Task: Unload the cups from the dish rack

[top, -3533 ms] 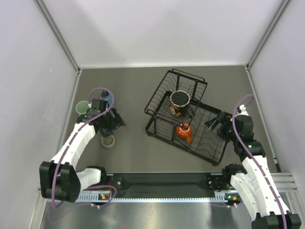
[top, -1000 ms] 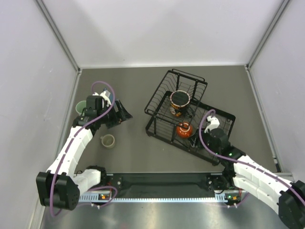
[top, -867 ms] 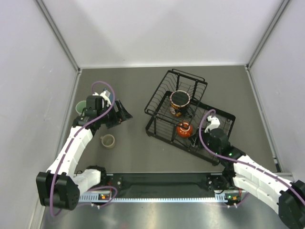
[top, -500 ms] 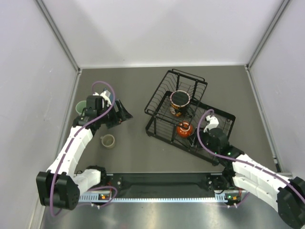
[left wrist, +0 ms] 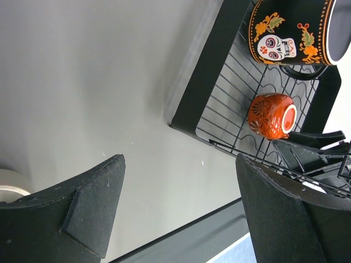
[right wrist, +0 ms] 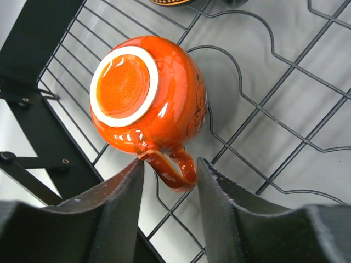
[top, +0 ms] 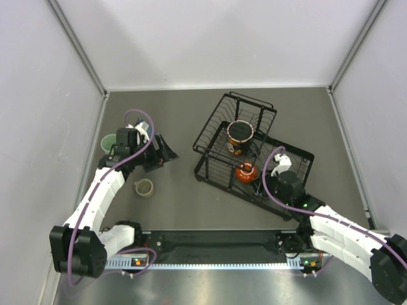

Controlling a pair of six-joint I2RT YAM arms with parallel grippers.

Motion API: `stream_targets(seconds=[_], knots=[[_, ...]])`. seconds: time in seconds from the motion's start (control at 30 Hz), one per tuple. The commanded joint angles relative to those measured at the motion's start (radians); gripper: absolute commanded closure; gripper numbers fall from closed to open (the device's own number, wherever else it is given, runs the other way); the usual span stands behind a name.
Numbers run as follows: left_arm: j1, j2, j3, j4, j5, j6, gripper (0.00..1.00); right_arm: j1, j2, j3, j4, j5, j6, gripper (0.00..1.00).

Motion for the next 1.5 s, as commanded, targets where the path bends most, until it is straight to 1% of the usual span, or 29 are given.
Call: stream_targets(seconds=[0.0,0.07,0.1,0.17,0.43,0.5,0.53,0.63,0.73,0.77,0.8,0.93,1.07,1.3,1.47], knots=[[0.009,-0.014,0.002,0.042,0.023,-0.006,0.13,0.022,-0.001,-0.005,0.061,0.033,0.0,0.58],[0.009,-0.017,0.001,0.042,0.028,-0.006,0.13,0.025,-0.001,-0.003,0.057,0.039,0.003,0.6],[0.009,-0.019,-0.001,0.042,0.026,-0.008,0.13,0.025,-0.005,-0.005,0.052,0.04,0.003,0.64],[0.009,-0.023,-0.001,0.04,0.029,-0.008,0.13,0.026,-0.019,-0.005,0.046,0.05,0.005,0.67],[0.011,-0.038,-0.002,0.033,0.045,-0.011,0.13,0.03,-0.038,-0.01,0.045,0.059,0.005,0.76],[0.011,-0.054,0.002,0.022,0.045,-0.006,0.13,0.03,-0.033,0.007,0.025,0.062,0.003,0.81],[0.011,-0.054,0.004,0.022,0.043,-0.008,0.13,0.028,-0.033,0.007,0.025,0.062,0.003,0.81],[0.011,-0.063,0.011,0.01,0.046,-0.008,0.12,0.03,-0.05,0.03,-0.017,0.074,0.015,0.86],[0.011,-0.066,0.019,0.001,0.045,-0.009,0.13,0.028,-0.082,0.049,-0.064,0.091,0.02,0.93],[0.011,-0.068,0.019,0.001,0.046,-0.011,0.13,0.03,-0.1,0.047,-0.073,0.096,0.021,0.98],[0.011,-0.071,0.018,0.001,0.045,-0.014,0.13,0.03,-0.11,0.047,-0.087,0.105,0.021,1.0],[0.011,-0.075,0.011,0.008,0.055,-0.023,0.13,0.03,-0.154,0.041,-0.115,0.12,0.028,1.0],[0.011,-0.081,0.031,0.01,0.078,-0.034,0.14,0.03,-0.234,0.058,-0.165,0.14,0.08,1.0],[0.011,-0.097,0.099,-0.001,0.092,-0.068,0.14,0.03,-0.379,0.111,-0.23,0.235,0.179,1.0],[0.011,-0.132,0.102,0.05,0.143,-0.131,0.14,0.03,-0.445,0.185,-0.322,0.301,0.224,1.0]])
